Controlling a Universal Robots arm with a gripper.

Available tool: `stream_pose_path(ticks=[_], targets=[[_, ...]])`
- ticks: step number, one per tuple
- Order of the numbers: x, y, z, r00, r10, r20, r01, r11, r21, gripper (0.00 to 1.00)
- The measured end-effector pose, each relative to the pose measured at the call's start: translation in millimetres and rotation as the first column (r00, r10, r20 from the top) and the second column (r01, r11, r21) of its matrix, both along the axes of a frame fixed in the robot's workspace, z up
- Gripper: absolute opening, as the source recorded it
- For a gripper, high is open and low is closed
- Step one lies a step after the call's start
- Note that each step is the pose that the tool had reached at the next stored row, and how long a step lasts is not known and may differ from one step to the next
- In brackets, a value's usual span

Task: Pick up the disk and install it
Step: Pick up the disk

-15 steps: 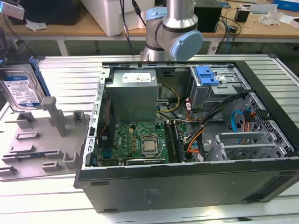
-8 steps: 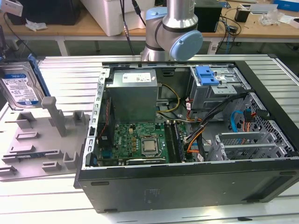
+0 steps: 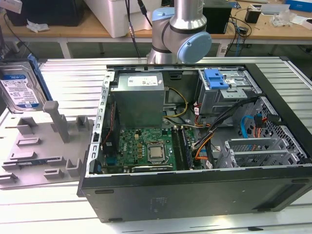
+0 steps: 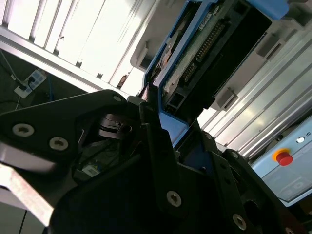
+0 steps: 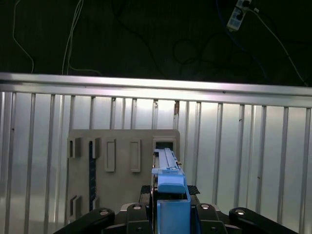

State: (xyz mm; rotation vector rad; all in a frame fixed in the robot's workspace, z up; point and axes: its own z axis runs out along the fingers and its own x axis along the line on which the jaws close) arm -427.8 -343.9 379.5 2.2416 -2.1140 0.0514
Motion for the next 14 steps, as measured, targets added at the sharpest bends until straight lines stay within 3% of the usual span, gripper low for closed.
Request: stream_pose_path(ticks=[14], targets=[[0.0,0.0,20.3,1.0,0.0,0.0,0.0,1.0,0.0,0.37]])
